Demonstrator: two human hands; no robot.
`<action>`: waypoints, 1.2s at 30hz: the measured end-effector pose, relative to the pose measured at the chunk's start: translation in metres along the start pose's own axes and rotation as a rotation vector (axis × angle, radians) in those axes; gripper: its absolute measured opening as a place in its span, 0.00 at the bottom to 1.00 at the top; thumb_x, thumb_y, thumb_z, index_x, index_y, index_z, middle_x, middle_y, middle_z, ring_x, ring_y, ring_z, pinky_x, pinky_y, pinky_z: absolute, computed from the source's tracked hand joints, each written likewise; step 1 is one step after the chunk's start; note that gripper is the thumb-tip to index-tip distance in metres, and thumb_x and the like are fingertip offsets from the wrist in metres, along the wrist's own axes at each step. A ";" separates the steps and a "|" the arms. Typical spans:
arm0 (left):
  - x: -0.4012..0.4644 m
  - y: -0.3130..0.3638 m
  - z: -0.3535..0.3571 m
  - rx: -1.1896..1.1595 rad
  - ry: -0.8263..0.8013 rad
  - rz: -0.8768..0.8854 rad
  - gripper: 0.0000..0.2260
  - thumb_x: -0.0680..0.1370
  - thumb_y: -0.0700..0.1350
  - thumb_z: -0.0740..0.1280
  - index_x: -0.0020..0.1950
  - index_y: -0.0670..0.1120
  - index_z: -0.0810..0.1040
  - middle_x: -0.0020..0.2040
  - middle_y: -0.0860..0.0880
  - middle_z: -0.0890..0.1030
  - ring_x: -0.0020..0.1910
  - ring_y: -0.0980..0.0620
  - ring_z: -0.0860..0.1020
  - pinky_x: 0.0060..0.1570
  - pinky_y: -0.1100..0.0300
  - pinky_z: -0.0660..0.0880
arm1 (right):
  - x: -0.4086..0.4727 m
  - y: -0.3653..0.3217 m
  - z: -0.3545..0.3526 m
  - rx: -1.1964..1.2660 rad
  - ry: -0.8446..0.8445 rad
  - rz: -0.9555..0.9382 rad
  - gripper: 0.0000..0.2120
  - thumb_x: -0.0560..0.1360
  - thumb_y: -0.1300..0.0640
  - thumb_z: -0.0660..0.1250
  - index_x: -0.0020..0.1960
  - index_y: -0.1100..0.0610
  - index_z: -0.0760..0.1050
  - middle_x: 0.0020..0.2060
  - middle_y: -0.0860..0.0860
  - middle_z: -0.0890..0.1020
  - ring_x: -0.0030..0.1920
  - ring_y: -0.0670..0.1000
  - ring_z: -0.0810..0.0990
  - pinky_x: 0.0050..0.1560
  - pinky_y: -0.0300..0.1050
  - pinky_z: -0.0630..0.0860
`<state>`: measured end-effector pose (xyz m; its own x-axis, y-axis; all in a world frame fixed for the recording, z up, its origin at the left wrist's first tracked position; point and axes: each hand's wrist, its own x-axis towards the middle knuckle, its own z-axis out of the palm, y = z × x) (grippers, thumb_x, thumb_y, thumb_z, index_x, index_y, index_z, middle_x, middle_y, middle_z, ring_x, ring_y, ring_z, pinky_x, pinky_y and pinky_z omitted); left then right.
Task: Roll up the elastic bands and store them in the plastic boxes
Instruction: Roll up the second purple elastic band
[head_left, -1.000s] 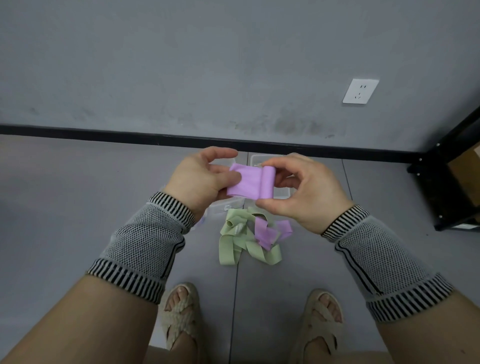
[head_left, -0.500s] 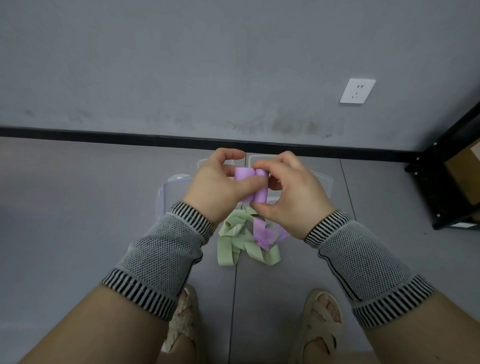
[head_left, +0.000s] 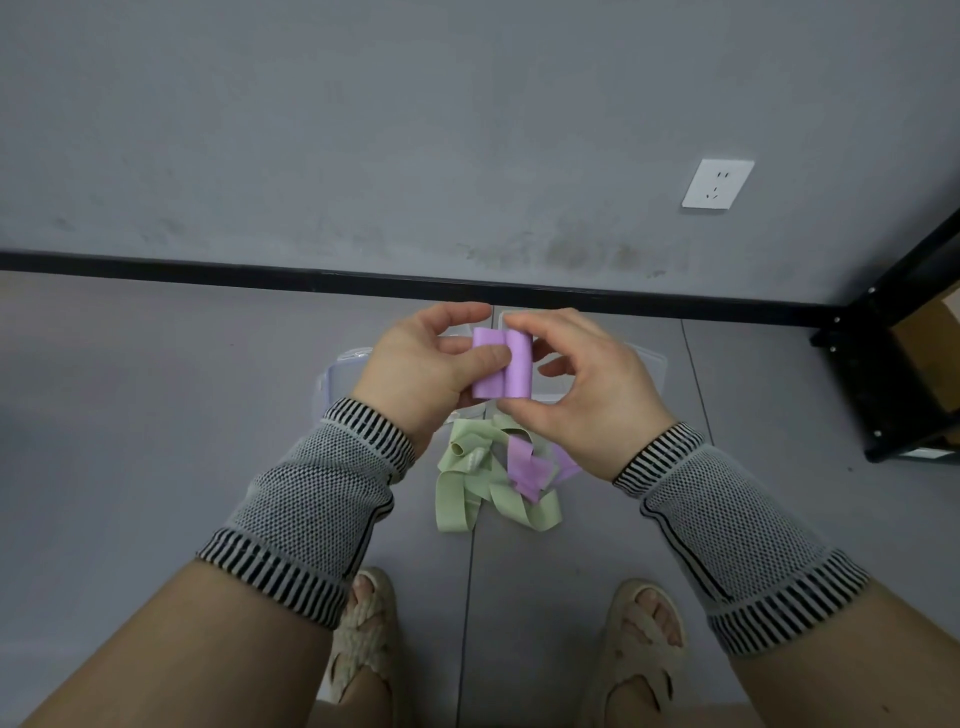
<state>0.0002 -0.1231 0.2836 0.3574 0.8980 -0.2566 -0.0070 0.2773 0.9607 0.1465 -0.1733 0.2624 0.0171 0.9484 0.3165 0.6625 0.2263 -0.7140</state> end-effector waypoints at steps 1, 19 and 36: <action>0.000 0.000 0.000 0.011 0.006 0.003 0.14 0.74 0.33 0.68 0.57 0.44 0.75 0.46 0.39 0.83 0.41 0.45 0.83 0.42 0.56 0.81 | 0.000 0.000 0.001 0.009 0.007 0.001 0.28 0.64 0.59 0.77 0.63 0.54 0.75 0.54 0.47 0.78 0.50 0.43 0.77 0.52 0.35 0.75; 0.002 -0.005 0.007 0.013 0.066 0.020 0.14 0.71 0.35 0.71 0.54 0.45 0.75 0.41 0.42 0.83 0.43 0.43 0.82 0.47 0.48 0.80 | 0.000 0.000 -0.001 -0.018 -0.113 0.031 0.33 0.68 0.59 0.74 0.70 0.47 0.68 0.61 0.44 0.72 0.57 0.42 0.74 0.59 0.45 0.75; 0.004 0.001 0.005 0.027 0.174 0.012 0.09 0.73 0.40 0.70 0.52 0.48 0.77 0.38 0.49 0.83 0.37 0.55 0.80 0.33 0.65 0.69 | 0.003 -0.005 0.001 0.543 0.115 0.396 0.14 0.74 0.65 0.67 0.47 0.45 0.80 0.39 0.51 0.83 0.40 0.52 0.79 0.51 0.59 0.79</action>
<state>0.0065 -0.1211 0.2843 0.1902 0.9475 -0.2569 0.0154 0.2588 0.9658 0.1425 -0.1709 0.2661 0.2798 0.9600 0.0096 0.1207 -0.0252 -0.9924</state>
